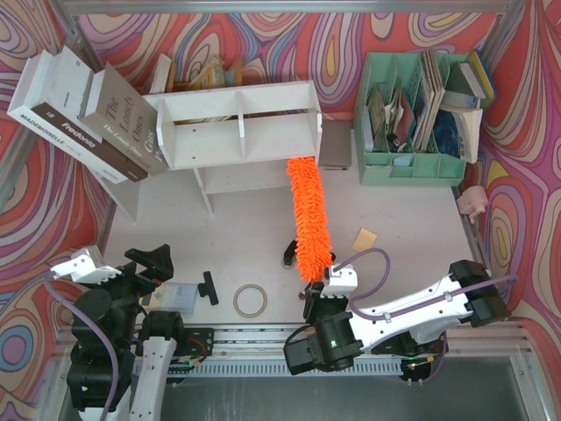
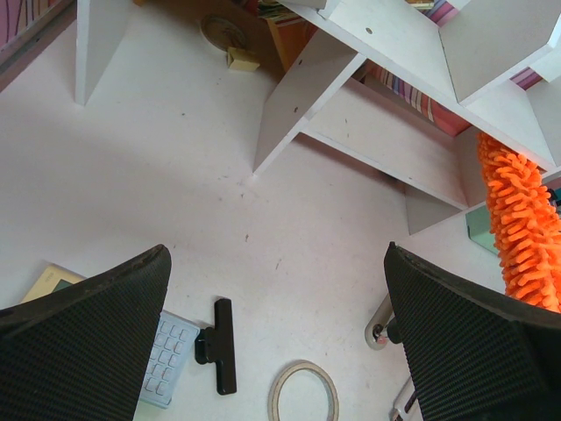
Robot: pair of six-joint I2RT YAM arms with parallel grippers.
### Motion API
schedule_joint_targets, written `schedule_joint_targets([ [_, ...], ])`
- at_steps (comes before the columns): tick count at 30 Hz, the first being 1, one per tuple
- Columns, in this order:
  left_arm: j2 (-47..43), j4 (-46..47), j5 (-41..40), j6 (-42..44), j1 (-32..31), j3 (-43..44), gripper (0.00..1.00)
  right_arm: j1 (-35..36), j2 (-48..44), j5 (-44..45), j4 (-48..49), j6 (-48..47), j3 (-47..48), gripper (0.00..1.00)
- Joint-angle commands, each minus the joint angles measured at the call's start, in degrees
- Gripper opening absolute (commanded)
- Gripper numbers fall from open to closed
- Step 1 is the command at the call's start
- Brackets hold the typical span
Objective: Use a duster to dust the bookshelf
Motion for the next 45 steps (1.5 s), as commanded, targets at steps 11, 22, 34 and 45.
schedule_joint_targets([
  [11,0.4,1.6,0.4,0.1,0.4,-0.5,0.98,0.3,-1.9,3.6,1.3,5.6,-3.2,0.00],
  [22,0.3,1.5,0.4,0.1,0.5,-0.5,0.98,-1.2,-8.3,-1.1,20.6,-9.3,-11.7,0.00],
  [34,0.1,1.5,0.3,0.1,0.5,-0.5,0.98,-3.1,-9.6,-2.0,24.8,-16.0,-11.3,0.00],
  [45,0.2,1.5,0.3,0.1,0.5,-0.5,0.98,-3.1,-10.0,4.2,24.6,-20.8,-8.4,0.00],
])
